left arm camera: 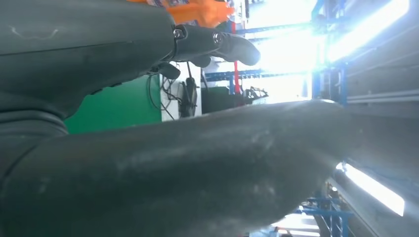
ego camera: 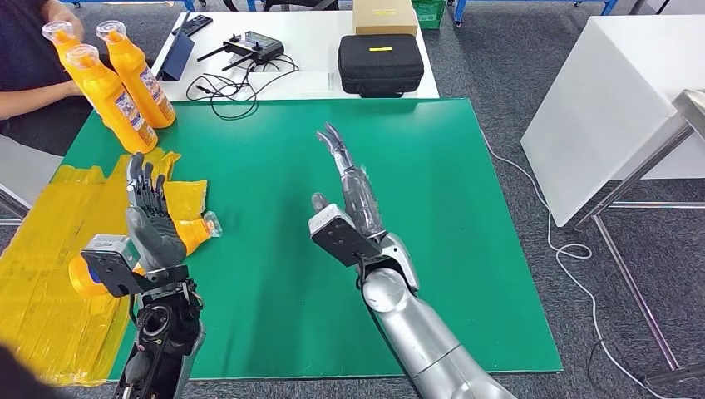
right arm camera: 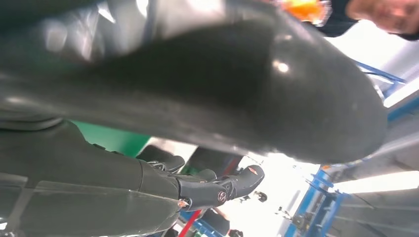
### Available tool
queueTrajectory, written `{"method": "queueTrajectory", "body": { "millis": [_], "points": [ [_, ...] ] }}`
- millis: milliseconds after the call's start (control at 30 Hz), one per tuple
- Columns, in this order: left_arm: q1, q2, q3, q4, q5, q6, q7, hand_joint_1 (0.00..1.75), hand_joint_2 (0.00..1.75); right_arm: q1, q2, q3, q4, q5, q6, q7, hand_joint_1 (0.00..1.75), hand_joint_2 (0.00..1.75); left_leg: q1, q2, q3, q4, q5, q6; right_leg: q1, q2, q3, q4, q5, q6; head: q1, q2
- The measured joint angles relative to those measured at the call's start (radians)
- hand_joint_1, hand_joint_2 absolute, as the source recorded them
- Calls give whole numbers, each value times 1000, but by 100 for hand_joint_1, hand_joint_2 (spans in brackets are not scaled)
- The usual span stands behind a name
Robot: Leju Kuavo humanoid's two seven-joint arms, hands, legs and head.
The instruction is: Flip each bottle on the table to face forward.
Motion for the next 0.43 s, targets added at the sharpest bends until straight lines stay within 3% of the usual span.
{"method": "queueTrajectory", "body": {
  "millis": [167,433],
  "points": [
    [20,11,14,-16,2,-8,10,0,0,-39,60,74,38,-113,-46,-5,0,0,0,0,-1,0,0,0,0,0,0,0,0,0,0,0],
    [139,5,167,-216,-81,-40,65,0,0,-105,94,412,11,-395,-108,110,0,0,1,1,-2,0,0,0,0,0,-2,0,0,0,0,0]
  ]
}}
